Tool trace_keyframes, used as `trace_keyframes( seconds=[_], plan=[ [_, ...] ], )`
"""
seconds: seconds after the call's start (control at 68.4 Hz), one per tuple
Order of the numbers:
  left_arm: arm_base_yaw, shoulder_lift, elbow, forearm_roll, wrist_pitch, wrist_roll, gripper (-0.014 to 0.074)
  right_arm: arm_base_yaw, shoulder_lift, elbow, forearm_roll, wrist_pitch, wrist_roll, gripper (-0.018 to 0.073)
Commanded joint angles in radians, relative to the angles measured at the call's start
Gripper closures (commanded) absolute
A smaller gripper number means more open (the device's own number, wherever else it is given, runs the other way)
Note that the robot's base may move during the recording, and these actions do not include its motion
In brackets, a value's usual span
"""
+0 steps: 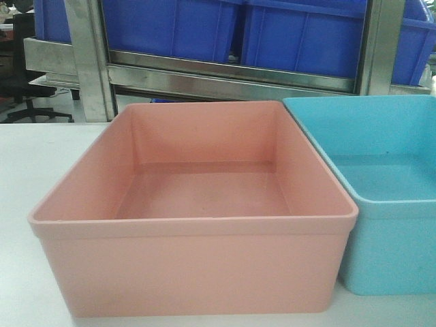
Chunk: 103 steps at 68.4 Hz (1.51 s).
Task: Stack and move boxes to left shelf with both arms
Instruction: 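Grip the light-blue box's wall with the right gripper, then lift the light-blue box with the right gripper onto the pink box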
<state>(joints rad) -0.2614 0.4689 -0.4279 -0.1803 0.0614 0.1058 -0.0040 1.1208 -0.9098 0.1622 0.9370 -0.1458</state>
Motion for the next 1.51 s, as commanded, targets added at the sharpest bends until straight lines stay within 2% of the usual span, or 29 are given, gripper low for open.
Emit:
trace_keyframes(
  seconds=[0.0,0.132,0.366,0.731,0.848,1.112,1.17,1.492],
  plan=[
    [0.002,0.004,-0.03,-0.009,-0.081,0.001,0.0334,-0.048,0.063,-0.113,-0.011,-0.007,-0.026,-0.0023],
    [0.002,0.004,-0.03,-0.009,-0.081,0.001,0.0334,-0.121,0.192,-0.259,-0.011,0.003,-0.077,-0.0023],
    [0.002,0.004,-0.03,-0.009,-0.081,0.001,0.0334,-0.174,0.417,-0.463,-0.011,0.012,-0.113,-0.0023],
    [0.002,0.004,-0.03,-0.009,-0.081,0.001,0.0334,-0.175,0.672,-0.507,-0.011,-0.044,-0.137,-0.0016],
    [0.002,0.004,-0.03,-0.009,-0.081,0.001,0.0334,-0.175,0.702,-0.507,-0.011,-0.046,-0.137,0.0071],
    [0.002,0.004,-0.03,-0.009,-0.081,0.001,0.0334,-0.183,0.71,-0.509,-0.011,-0.038,-0.137,0.0524],
    [0.002,0.004,-0.03,-0.009,-0.081,0.001,0.0334,-0.192,0.707,-0.51,-0.011,-0.032,-0.137,0.05],
    [0.002,0.004,-0.03,-0.009,-0.081,0.001,0.0334,-0.276,0.604,-0.595,0.028,0.026,-0.137,0.0503]
  ],
)
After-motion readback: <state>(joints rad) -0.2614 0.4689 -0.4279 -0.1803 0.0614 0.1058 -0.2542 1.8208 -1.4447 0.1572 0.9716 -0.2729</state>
